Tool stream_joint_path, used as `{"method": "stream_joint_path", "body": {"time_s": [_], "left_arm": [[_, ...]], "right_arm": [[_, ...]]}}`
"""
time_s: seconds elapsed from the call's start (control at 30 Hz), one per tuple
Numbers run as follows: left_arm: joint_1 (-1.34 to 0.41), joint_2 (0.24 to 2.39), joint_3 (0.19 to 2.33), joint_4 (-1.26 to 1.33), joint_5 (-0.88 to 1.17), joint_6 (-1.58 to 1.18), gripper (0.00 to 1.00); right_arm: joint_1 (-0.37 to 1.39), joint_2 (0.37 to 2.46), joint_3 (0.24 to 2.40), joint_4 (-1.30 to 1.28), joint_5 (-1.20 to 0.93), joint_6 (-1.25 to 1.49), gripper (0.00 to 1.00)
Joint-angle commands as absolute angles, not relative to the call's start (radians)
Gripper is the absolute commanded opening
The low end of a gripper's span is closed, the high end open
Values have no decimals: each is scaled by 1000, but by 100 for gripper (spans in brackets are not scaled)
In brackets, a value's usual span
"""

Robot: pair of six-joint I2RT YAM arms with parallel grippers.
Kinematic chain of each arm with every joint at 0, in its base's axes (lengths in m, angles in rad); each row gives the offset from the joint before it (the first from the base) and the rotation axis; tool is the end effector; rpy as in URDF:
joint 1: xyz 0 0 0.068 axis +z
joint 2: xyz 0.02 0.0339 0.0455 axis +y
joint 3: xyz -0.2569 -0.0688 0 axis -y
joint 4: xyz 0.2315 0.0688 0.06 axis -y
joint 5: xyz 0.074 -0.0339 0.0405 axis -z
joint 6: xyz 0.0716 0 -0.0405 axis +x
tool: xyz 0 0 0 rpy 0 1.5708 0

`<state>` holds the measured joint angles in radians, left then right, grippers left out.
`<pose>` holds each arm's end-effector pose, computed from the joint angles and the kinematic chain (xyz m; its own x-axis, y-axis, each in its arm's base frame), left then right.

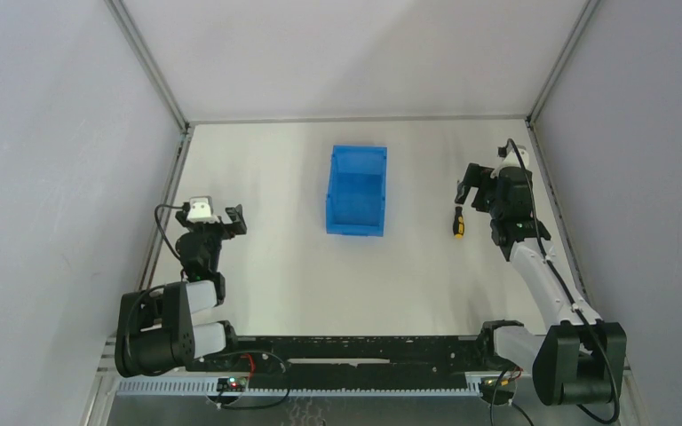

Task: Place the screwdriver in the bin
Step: Pick up the screwdriver from the center of the board.

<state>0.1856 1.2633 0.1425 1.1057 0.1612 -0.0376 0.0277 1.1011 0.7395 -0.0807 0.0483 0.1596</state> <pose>0.2396 0.0333 0.1738 -0.0139 -0.0404 -0.9991 -0.0250 0.9989 -0.0400 0.2730 0.0041 0.2545 -0.4199 0.1472 -0.8956 0.0837 0.9888 0.1232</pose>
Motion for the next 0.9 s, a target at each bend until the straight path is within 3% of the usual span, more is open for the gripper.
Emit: {"method": "stream_joint_path", "body": {"time_s": [0.0, 0.87], "left_arm": [[181, 1266, 124, 1207, 160, -46, 100], [182, 1265, 124, 1206, 160, -46, 100]], "right_arm": [[31, 1068, 740, -102, 11, 104, 100], [38, 1508, 1087, -580, -8, 78, 97]]}}
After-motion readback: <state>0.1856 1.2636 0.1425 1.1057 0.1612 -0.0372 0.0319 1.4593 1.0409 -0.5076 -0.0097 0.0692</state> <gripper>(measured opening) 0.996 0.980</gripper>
